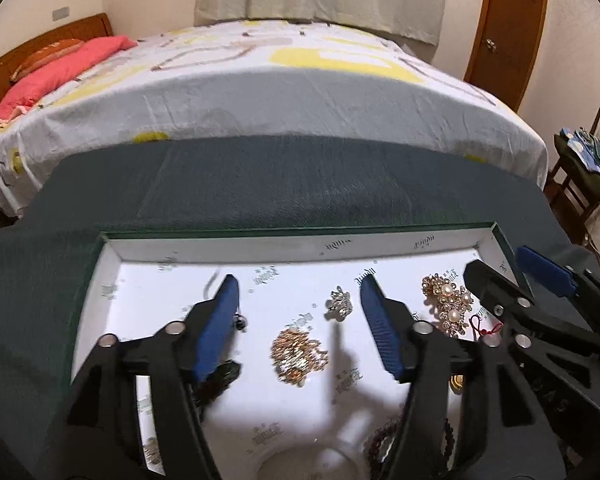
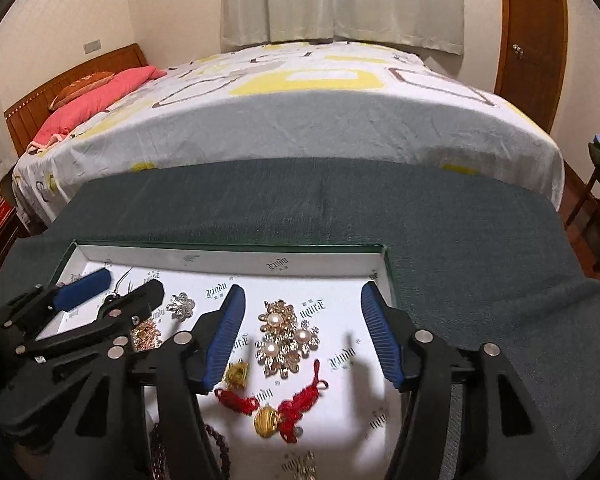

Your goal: Organize jewelry

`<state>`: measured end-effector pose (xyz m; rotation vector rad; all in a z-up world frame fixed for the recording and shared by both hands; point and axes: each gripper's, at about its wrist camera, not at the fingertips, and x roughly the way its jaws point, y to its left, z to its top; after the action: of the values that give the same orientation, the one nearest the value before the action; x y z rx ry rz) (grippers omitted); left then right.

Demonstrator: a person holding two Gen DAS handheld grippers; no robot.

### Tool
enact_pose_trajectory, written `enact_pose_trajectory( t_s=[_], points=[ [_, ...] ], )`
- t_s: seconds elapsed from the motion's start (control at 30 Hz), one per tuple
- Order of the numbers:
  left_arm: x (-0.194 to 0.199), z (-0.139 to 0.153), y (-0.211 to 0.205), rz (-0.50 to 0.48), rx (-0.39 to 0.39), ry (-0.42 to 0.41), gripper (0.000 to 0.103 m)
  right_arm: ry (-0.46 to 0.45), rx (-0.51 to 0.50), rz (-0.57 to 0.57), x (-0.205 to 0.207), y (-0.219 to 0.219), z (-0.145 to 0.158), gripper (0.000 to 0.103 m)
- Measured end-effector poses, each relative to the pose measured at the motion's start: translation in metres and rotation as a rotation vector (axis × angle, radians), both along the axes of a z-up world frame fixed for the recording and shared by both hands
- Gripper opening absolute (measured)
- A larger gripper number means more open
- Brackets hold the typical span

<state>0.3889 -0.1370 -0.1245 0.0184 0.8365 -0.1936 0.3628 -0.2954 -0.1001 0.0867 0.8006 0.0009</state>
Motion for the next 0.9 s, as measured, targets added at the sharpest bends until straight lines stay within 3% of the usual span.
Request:
enact_pose_trajectory(
  t_s=[0.3, 0.57, 0.9],
  points=[
    [-0.078, 0.046, 0.028, 0.045, 0.029, -0.108, 0.089, -0.085, -0.002, -0.028, -0.074, 0.009, 0.034, 0.075],
    [-0.178, 0.077, 0.070, 0.092, 0.034, -0.155, 0.092, -0.113, -0.003, -0.019, -0.167, 0.026, 0.059, 0.077],
    [-0.275, 0.132, 0.107, 0.152, 0.022, -0.268, 0.094, -0.231, -0.035, 0.002, -0.256, 0.037, 0.117, 0.080]
  ],
)
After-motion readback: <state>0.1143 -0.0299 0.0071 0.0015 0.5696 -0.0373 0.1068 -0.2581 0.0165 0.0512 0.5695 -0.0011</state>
